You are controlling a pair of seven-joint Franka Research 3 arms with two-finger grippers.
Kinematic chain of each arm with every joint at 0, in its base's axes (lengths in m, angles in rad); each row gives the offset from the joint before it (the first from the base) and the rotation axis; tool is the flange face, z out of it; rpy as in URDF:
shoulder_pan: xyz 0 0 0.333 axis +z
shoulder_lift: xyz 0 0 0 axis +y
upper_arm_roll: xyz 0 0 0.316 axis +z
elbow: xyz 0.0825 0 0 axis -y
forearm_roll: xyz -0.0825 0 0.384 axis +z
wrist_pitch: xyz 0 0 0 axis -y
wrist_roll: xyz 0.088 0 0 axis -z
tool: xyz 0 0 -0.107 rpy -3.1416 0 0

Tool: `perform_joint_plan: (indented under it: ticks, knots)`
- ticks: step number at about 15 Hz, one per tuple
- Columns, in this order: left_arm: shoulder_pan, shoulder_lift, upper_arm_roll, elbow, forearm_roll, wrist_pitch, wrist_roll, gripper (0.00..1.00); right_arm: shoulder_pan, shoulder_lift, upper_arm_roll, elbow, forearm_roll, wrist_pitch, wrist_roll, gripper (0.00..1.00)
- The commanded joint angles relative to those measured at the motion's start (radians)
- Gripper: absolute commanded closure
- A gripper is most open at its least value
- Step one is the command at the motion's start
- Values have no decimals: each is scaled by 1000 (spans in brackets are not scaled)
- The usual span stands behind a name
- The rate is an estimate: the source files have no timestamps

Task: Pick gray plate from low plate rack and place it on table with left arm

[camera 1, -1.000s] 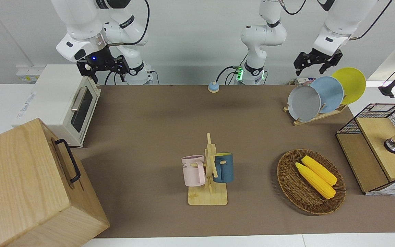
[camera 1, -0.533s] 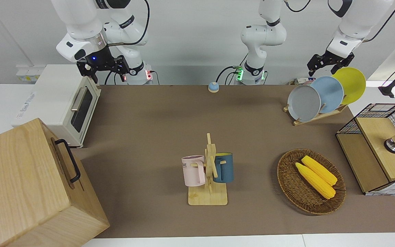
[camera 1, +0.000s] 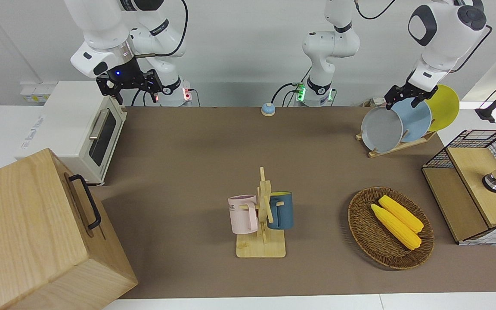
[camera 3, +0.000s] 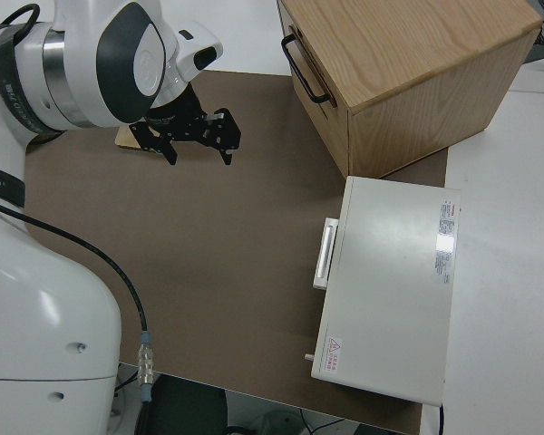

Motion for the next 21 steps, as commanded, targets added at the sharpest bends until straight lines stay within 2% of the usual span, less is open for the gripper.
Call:
perform_joint_plan:
  ticks: [1,9,13,15,16,18,19,21]
  knots:
    - [-7,-43,32,-111,17,118,11,13,-23,-2,21,7,-5,-11,12,17]
    - [-7,-26,66,-226,17,228,11,13,-23,-2,21,7,-6,-11,12,17]
    - [-7,-24,95,-232,17,225,13,13,-23,-4,21,7,-5,-11,12,17]
    - [-7,-24,97,-232,23,224,13,57,-23,-2,21,7,-5,-11,12,17]
    - [-7,-24,98,-232,25,224,13,150,-23,-2,21,7,-5,-11,12,17]
    - [-7,-23,97,-232,25,225,11,438,-23,-2,21,6,-5,-12,12,17]
    - [-8,-21,97,-232,25,227,11,539,-23,-2,21,7,-5,-11,12,17]
    - [-8,-15,97,-232,25,227,9,665,-23,-2,21,7,-5,-11,12,17]
